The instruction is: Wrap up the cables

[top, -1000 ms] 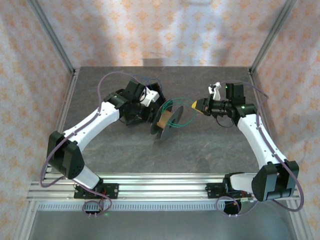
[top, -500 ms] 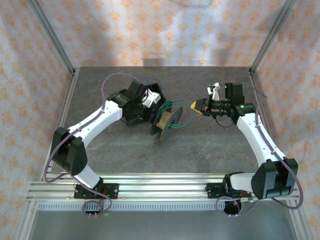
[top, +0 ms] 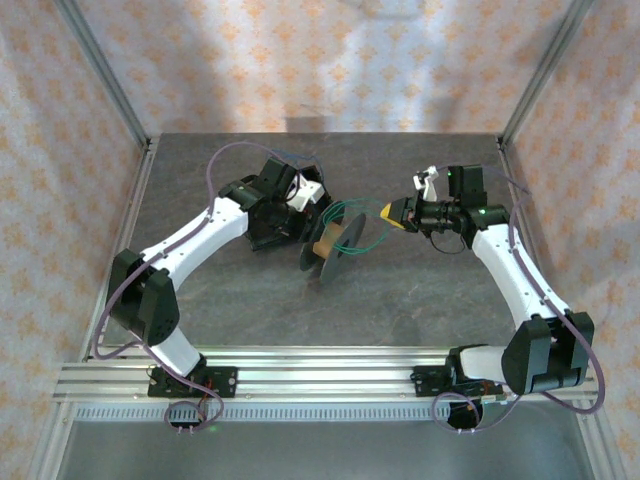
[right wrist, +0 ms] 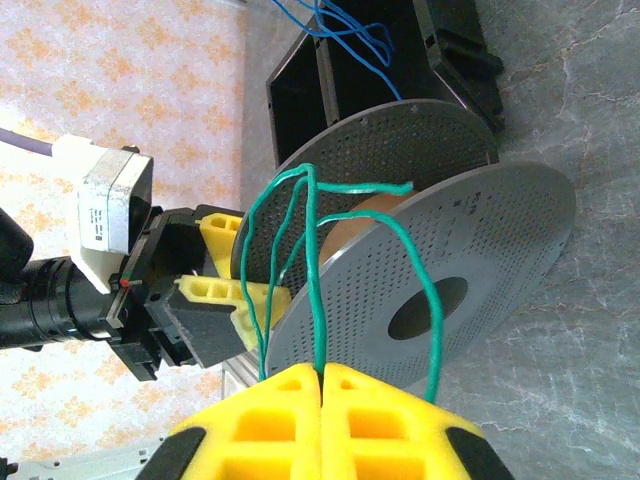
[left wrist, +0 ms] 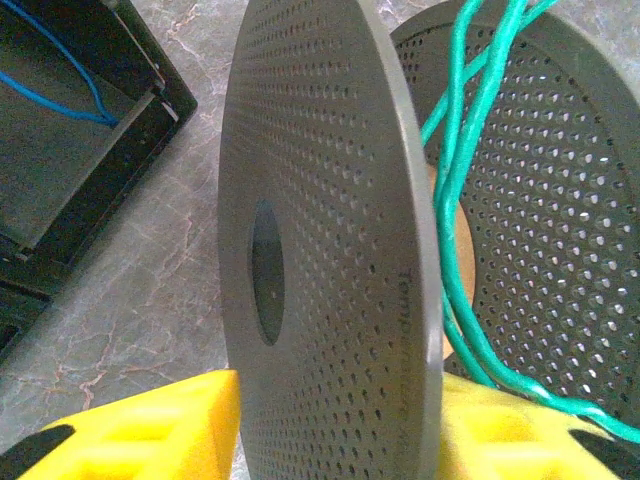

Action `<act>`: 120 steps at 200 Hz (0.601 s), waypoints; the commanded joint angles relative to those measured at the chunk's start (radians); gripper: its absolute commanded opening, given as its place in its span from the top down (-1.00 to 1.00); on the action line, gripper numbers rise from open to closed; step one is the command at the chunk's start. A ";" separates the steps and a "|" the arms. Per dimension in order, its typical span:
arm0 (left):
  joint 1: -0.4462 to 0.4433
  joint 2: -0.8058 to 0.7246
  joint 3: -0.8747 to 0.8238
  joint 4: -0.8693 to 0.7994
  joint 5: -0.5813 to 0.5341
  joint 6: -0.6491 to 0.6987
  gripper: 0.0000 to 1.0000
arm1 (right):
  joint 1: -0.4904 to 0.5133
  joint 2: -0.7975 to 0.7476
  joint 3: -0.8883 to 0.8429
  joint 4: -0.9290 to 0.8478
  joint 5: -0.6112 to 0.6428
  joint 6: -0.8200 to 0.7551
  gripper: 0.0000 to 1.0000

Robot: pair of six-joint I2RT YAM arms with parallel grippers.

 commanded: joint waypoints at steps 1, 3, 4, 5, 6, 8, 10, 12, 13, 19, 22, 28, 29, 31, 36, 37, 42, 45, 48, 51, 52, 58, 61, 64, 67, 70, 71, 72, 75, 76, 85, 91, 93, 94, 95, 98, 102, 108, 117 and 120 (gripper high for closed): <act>-0.006 0.006 0.015 0.013 0.018 0.008 0.19 | 0.010 0.009 0.026 0.002 -0.021 0.007 1.00; -0.005 0.006 0.013 0.014 0.018 0.008 0.21 | 0.011 0.009 0.026 0.004 -0.022 0.008 1.00; -0.005 0.006 0.012 0.016 0.019 0.008 0.22 | 0.011 0.009 0.026 0.004 -0.022 0.008 1.00; -0.005 0.006 0.011 0.016 0.019 0.007 0.23 | 0.011 0.009 0.026 0.004 -0.021 0.008 1.00; -0.004 0.005 0.010 0.017 0.018 0.007 0.24 | 0.011 0.010 0.027 0.005 -0.023 0.008 1.00; -0.005 0.005 0.009 0.019 0.017 0.006 0.25 | 0.012 0.010 0.025 0.005 -0.023 0.011 1.00; -0.006 0.004 0.007 0.022 0.017 0.004 0.28 | 0.012 0.012 0.025 0.006 -0.023 0.011 1.00; -0.007 0.004 0.006 0.023 0.016 0.003 0.30 | 0.012 0.012 0.025 0.006 -0.022 0.011 1.00; -0.007 0.002 0.006 0.024 0.016 0.003 0.31 | 0.013 0.013 0.024 0.006 -0.021 0.011 1.00; -0.007 0.002 0.002 0.028 0.014 -0.001 0.38 | 0.014 0.014 0.025 0.008 -0.018 0.013 1.00; -0.007 0.001 0.002 0.030 0.014 -0.002 0.42 | 0.015 0.015 0.024 0.009 -0.018 0.014 1.00; -0.006 0.000 0.002 0.030 0.012 -0.004 0.49 | 0.015 0.015 0.022 0.013 -0.016 0.018 1.00; -0.007 -0.001 0.002 0.030 0.011 -0.004 0.50 | 0.015 0.016 0.021 0.013 -0.016 0.019 1.00; -0.007 -0.001 0.001 0.031 0.010 -0.006 0.54 | 0.015 0.016 0.021 0.014 -0.017 0.019 1.00; -0.008 -0.004 0.001 0.034 0.005 -0.010 0.63 | 0.015 0.016 0.019 0.016 -0.016 0.021 1.00; -0.009 -0.003 0.001 0.034 0.004 -0.010 0.64 | 0.015 0.016 0.019 0.016 -0.016 0.023 1.00; -0.008 -0.005 0.001 0.035 -0.001 -0.012 0.72 | 0.015 0.017 0.018 0.017 -0.013 0.024 1.00; -0.009 -0.007 0.001 0.037 -0.004 -0.013 0.75 | 0.015 0.016 0.017 0.018 -0.012 0.024 1.00; -0.011 -0.010 0.000 0.037 -0.007 -0.014 0.77 | 0.015 0.016 0.017 0.019 -0.012 0.025 1.00; -0.011 -0.012 0.001 0.037 -0.012 -0.013 0.80 | 0.015 0.017 0.018 0.019 -0.010 0.025 1.00; -0.011 -0.013 0.001 0.037 -0.012 -0.013 0.80 | 0.015 0.017 0.017 0.019 -0.010 0.025 1.00; -0.013 -0.019 -0.001 0.039 -0.025 -0.015 0.89 | 0.015 0.016 0.016 0.020 -0.007 0.026 1.00; -0.013 -0.023 -0.001 0.041 -0.031 -0.015 0.95 | 0.015 0.016 0.016 0.021 -0.006 0.027 1.00; -0.013 -0.026 -0.003 0.042 -0.037 -0.016 1.00 | 0.015 0.016 0.016 0.021 -0.006 0.027 1.00; -0.014 -0.030 -0.005 0.043 -0.043 -0.016 1.00 | 0.014 0.016 0.017 0.021 -0.004 0.026 1.00; -0.014 -0.035 -0.006 0.044 -0.050 -0.017 1.00 | 0.015 0.015 0.017 0.020 -0.002 0.027 1.00; -0.014 -0.037 -0.007 0.045 -0.053 -0.017 1.00 | 0.015 0.015 0.017 0.020 -0.001 0.026 1.00; -0.013 -0.040 -0.008 0.045 -0.055 -0.016 1.00 | 0.015 0.013 0.018 0.019 0.000 0.026 1.00; -0.013 -0.044 -0.010 0.047 -0.062 -0.016 1.00 | 0.015 0.013 0.018 0.018 0.001 0.023 1.00; -0.013 -0.046 -0.011 0.047 -0.065 -0.017 1.00 | 0.015 0.013 0.019 0.017 0.001 0.022 1.00; -0.011 -0.064 -0.018 0.055 -0.086 -0.017 1.00 | 0.014 0.009 0.022 0.014 0.005 0.018 1.00; -0.010 -0.076 -0.021 0.055 -0.100 -0.019 1.00 | 0.014 0.008 0.021 0.015 0.007 0.019 1.00; -0.009 -0.081 -0.021 0.055 -0.104 -0.020 1.00 | 0.013 0.007 0.022 0.015 0.009 0.019 1.00; -0.008 -0.083 -0.021 0.055 -0.105 -0.021 1.00 | 0.013 0.007 0.023 0.015 0.009 0.019 1.00; -0.009 -0.085 -0.021 0.055 -0.105 -0.022 1.00 | 0.012 0.007 0.023 0.015 0.009 0.019 1.00; -0.007 -0.092 -0.020 0.056 -0.113 -0.023 1.00 | 0.011 0.005 0.023 0.016 0.010 0.018 1.00; -0.007 -0.102 -0.022 0.057 -0.122 -0.025 1.00 | 0.011 0.004 0.025 0.016 0.010 0.017 1.00; -0.006 -0.117 -0.022 0.059 -0.143 -0.030 1.00 | 0.010 0.002 0.027 0.017 0.012 0.015 0.94; -0.006 -0.139 -0.021 0.057 -0.177 -0.031 1.00 | 0.011 -0.004 0.031 0.015 0.024 0.018 0.71; -0.005 -0.147 -0.019 0.057 -0.185 -0.032 1.00 | 0.011 -0.005 0.034 0.009 0.027 0.017 0.66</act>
